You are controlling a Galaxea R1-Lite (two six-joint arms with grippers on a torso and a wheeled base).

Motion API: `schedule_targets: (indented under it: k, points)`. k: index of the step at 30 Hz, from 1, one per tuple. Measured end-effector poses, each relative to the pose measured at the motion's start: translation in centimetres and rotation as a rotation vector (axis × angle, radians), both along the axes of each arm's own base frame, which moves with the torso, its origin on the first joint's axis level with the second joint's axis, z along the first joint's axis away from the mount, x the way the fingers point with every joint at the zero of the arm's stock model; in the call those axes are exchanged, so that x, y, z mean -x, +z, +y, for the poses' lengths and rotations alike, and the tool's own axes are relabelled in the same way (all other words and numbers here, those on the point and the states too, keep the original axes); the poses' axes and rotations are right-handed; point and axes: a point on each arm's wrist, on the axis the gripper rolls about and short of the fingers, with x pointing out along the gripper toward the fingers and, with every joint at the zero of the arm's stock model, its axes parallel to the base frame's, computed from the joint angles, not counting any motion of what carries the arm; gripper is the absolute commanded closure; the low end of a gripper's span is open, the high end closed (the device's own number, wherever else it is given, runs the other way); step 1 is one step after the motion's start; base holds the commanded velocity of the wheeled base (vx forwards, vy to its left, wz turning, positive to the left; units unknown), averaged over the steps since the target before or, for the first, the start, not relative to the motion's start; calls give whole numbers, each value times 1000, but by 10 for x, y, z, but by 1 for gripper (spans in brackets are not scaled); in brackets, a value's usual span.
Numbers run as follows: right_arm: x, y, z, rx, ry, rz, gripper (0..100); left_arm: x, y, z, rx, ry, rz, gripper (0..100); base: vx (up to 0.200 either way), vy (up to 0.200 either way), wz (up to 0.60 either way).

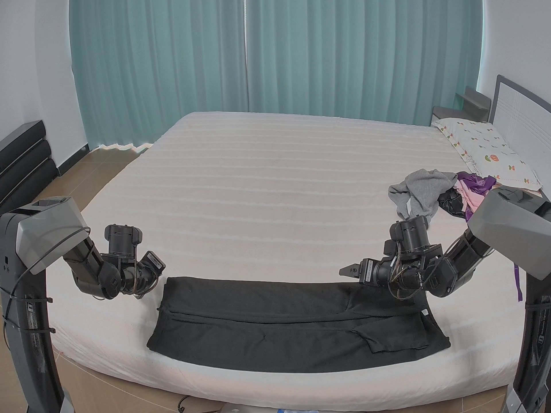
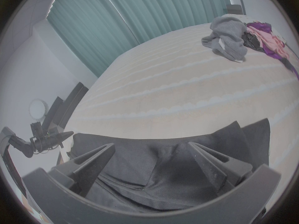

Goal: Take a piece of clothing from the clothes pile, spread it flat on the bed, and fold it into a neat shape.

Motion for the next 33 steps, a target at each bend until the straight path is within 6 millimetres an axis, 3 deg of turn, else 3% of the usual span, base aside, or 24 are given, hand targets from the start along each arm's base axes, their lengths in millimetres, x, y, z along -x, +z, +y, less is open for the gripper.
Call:
schedule_targets:
  k: [5,12,13,33]
  points:
    - [-7,1,8,62,41,-10,0,0,0,0,0,0,0,100,0,0,0]
    - [-8,-12,16,142,98,-21,0,0,-1,0,0,0,1,100,0,0,0]
    - [-8,-14,16,149,101,-21,100,0,-1,0,-1,0,1,100,0,0,0]
    - [-16,-26,20,218,106,-43,100,0,-1,0,-3,-1,1,100,0,0,0]
